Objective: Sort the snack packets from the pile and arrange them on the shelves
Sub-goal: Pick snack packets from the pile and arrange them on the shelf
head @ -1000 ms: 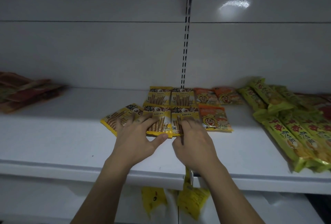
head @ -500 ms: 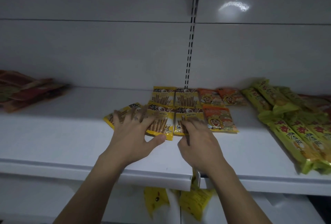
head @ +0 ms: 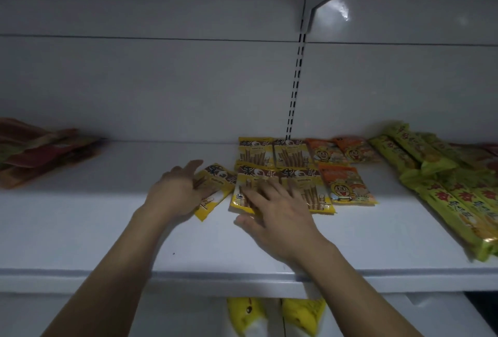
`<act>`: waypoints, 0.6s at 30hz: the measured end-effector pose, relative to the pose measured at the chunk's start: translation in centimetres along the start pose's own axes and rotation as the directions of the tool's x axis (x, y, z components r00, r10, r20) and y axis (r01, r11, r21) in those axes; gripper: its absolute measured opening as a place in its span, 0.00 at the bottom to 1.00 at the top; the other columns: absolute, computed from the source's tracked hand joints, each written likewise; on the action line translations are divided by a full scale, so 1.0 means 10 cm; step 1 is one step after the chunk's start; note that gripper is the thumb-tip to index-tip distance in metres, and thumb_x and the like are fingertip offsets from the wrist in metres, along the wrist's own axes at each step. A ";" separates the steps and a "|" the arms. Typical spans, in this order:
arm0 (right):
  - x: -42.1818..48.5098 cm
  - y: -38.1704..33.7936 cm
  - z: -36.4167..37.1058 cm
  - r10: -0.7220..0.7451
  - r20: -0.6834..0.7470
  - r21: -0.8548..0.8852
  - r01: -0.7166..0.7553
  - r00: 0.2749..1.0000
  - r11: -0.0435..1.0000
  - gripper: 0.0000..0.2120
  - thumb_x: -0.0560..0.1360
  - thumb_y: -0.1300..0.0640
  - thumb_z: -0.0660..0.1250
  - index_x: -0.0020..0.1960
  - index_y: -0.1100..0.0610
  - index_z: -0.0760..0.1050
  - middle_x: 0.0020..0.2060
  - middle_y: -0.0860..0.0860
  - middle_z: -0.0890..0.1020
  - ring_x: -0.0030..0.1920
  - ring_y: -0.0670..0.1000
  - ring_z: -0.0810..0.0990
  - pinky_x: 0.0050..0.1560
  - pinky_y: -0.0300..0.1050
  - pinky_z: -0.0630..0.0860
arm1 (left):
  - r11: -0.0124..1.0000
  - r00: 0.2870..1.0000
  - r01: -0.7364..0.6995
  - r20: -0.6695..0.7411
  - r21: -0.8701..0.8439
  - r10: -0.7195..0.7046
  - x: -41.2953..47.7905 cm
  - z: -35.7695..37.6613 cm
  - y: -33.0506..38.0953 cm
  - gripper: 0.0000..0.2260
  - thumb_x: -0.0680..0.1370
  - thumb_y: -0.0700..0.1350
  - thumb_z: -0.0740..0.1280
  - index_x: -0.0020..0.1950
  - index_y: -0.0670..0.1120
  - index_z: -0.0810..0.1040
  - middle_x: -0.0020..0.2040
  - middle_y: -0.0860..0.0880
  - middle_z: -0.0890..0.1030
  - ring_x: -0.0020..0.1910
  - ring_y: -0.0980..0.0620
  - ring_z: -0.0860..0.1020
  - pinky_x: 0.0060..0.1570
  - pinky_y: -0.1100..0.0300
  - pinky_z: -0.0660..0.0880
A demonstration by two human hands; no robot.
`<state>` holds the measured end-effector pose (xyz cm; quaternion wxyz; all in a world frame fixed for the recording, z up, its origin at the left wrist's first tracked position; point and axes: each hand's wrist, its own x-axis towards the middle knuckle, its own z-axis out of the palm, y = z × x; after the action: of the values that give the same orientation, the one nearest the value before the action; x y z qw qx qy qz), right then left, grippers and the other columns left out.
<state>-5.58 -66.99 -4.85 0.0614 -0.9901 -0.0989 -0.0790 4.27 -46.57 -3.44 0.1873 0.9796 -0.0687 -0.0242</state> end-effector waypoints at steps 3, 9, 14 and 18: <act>0.00 0.01 0.05 0.011 0.002 0.006 -0.011 1.000 1.000 0.27 0.81 0.36 0.48 0.77 0.43 0.57 0.75 0.48 0.64 0.77 0.52 0.55 0.75 0.55 0.45 | 1.000 1.000 0.002 -0.018 0.002 -0.002 0.05 -0.05 -0.10 0.27 0.78 0.58 0.64 0.76 0.58 0.62 0.65 0.43 0.74 0.65 0.41 0.73 0.61 0.52 0.71; 0.02 -0.01 0.06 0.019 0.014 0.054 -0.020 1.000 0.998 0.29 0.79 0.36 0.46 0.77 0.42 0.59 0.76 0.47 0.63 0.78 0.49 0.53 0.76 0.54 0.42 | 0.974 0.951 -0.038 -0.292 0.225 0.105 -0.02 -0.04 -0.30 0.20 0.75 0.50 0.60 0.62 0.43 0.79 0.48 0.36 0.78 0.44 0.34 0.79 0.43 0.45 0.76; -0.07 0.05 -0.04 0.121 -0.163 0.081 -0.109 0.979 0.991 0.21 0.79 0.42 0.54 0.70 0.43 0.69 0.69 0.46 0.72 0.72 0.49 0.64 0.77 0.53 0.51 | 0.907 0.881 -0.341 -0.254 0.247 0.400 -0.31 -0.01 0.18 0.17 0.78 0.54 0.63 0.65 0.54 0.78 0.67 0.46 0.76 0.62 0.40 0.75 0.56 0.46 0.72; -0.18 0.30 -0.06 0.294 -0.302 0.030 -0.299 0.907 0.954 0.15 0.77 0.49 0.56 0.57 0.47 0.78 0.56 0.47 0.80 0.60 0.52 0.75 0.66 0.54 0.67 | 0.841 0.838 -0.501 -0.127 0.206 0.530 -0.47 0.26 0.54 0.18 0.82 0.59 0.56 0.71 0.61 0.68 0.74 0.54 0.66 0.73 0.48 0.62 0.68 0.48 0.61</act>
<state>-6.82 -70.29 -4.90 0.0788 -0.9701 0.0639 -0.2203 -1.24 -51.83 -3.79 0.1110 0.9348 -0.3151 0.1210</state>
